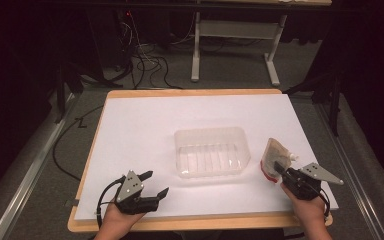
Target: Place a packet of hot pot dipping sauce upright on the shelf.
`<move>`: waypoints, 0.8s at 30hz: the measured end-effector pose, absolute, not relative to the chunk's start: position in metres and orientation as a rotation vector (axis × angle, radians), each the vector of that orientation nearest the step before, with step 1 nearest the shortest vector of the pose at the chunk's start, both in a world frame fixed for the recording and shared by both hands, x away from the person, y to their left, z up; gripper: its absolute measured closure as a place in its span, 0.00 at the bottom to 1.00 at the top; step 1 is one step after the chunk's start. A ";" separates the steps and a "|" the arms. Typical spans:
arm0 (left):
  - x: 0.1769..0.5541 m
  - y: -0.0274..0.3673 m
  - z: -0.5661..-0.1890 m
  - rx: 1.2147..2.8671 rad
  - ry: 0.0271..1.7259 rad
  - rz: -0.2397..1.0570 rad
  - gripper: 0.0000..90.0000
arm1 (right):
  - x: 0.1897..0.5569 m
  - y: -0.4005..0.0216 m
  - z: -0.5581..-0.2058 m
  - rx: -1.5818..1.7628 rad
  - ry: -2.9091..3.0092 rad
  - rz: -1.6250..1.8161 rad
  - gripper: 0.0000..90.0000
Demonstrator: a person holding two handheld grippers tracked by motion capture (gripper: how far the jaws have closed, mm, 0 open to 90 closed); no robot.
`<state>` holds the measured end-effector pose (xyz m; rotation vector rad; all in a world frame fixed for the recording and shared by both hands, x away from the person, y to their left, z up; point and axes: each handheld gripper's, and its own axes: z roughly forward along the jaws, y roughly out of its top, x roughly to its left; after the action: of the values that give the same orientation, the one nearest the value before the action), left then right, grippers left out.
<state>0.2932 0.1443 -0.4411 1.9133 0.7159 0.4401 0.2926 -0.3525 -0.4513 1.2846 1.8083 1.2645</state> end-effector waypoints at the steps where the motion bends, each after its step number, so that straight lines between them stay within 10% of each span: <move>1: 0.293 0.146 -0.441 1.910 0.721 0.444 0.27 | 0.294 -0.352 -0.450 1.310 1.808 1.280 0.98; 24: 0.300 0.131 -0.440 1.906 0.684 0.419 0.27 | 0.265 -0.344 -0.425 1.279 1.715 1.408 1.00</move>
<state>0.3003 0.1314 -0.4401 1.9057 0.6844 0.4192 0.2647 -0.3436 -0.4248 1.2792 1.7151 1.4085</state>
